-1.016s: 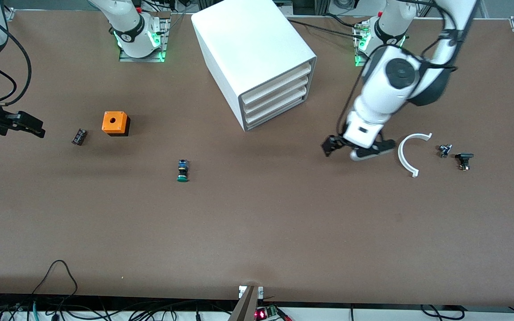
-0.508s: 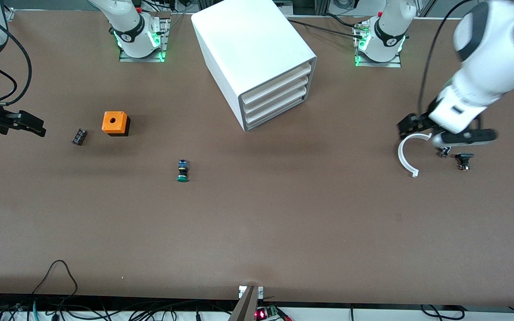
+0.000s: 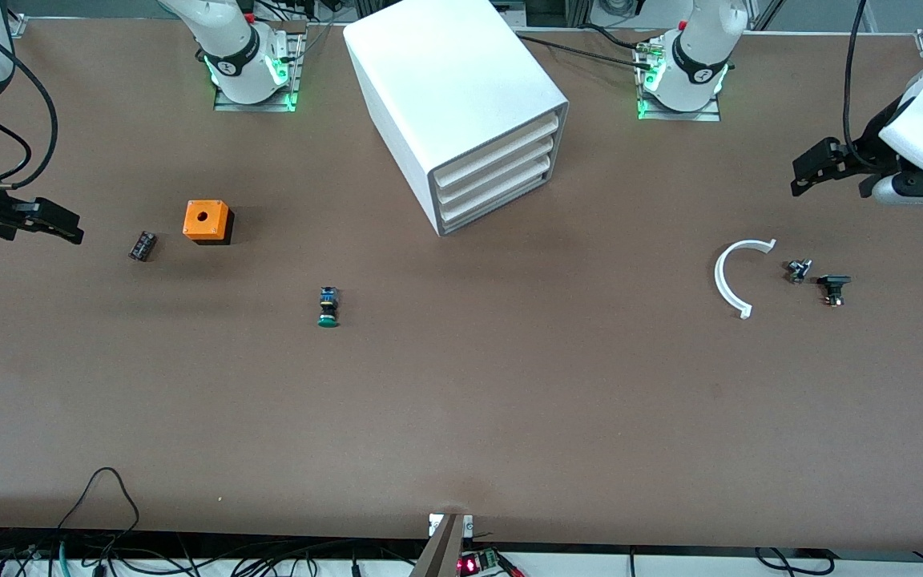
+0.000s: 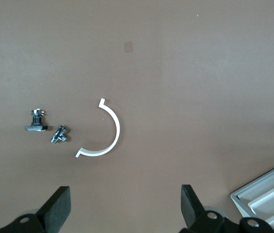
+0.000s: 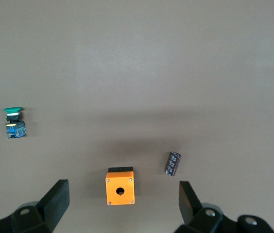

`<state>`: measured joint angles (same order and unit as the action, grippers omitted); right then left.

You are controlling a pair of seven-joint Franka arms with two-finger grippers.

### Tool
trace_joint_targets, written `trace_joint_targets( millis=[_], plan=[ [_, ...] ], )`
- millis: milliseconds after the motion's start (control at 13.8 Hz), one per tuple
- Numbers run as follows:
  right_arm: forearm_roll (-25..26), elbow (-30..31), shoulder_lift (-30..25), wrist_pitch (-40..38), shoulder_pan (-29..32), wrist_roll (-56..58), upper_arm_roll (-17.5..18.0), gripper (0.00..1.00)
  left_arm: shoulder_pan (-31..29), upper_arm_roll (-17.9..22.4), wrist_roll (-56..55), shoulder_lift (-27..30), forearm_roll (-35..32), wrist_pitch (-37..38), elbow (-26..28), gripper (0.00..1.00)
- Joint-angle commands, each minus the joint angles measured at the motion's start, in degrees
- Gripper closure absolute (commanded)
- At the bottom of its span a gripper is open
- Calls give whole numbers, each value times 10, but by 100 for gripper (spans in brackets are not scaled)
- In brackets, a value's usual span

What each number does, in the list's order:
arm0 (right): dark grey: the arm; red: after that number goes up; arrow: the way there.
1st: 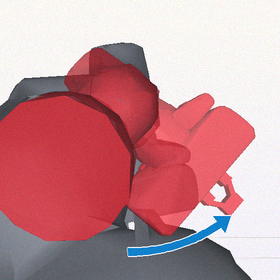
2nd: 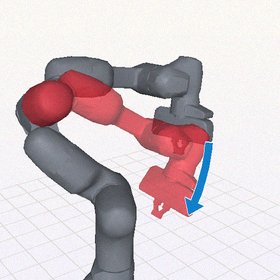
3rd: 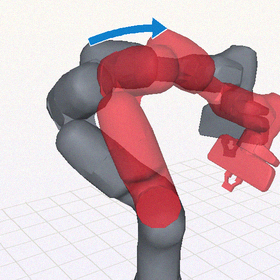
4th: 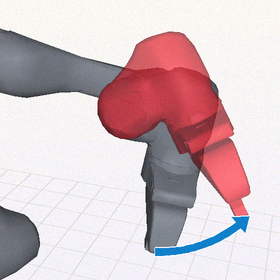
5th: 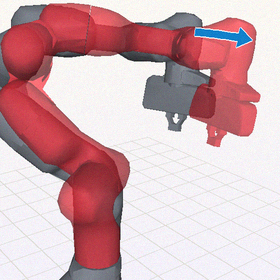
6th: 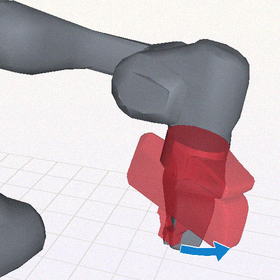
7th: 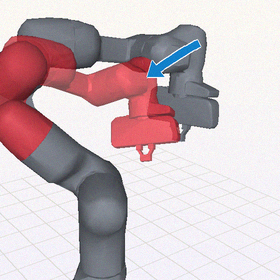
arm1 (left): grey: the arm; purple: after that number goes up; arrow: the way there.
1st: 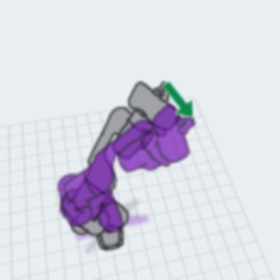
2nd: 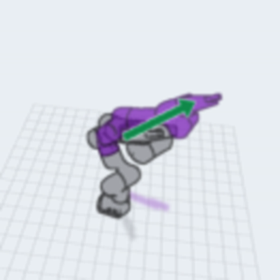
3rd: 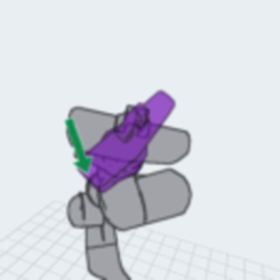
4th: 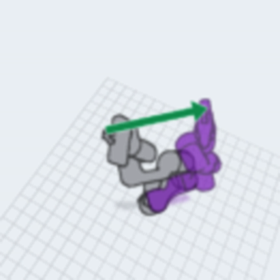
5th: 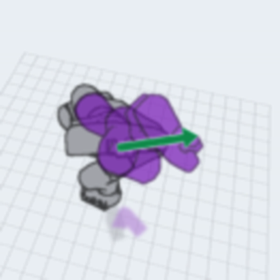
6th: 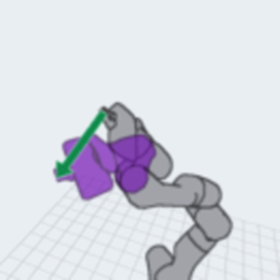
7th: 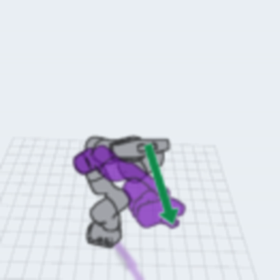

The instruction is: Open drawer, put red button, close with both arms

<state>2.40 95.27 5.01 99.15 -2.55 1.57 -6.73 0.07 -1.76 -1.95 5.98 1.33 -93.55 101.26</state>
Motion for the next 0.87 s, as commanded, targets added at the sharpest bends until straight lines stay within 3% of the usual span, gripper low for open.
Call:
trace_joint_targets(
  millis=[0, 798],
  plan=[
    [-11, -8, 1, -12, 0, 1, 0, 0, -3, 1, 16, -1, -2, 16, -10, 0],
    [-12, -8, 2, -11, 0, 3, 0, 0, -8, 0, 18, -10, -2, 23, -32, 0]
  ],
)
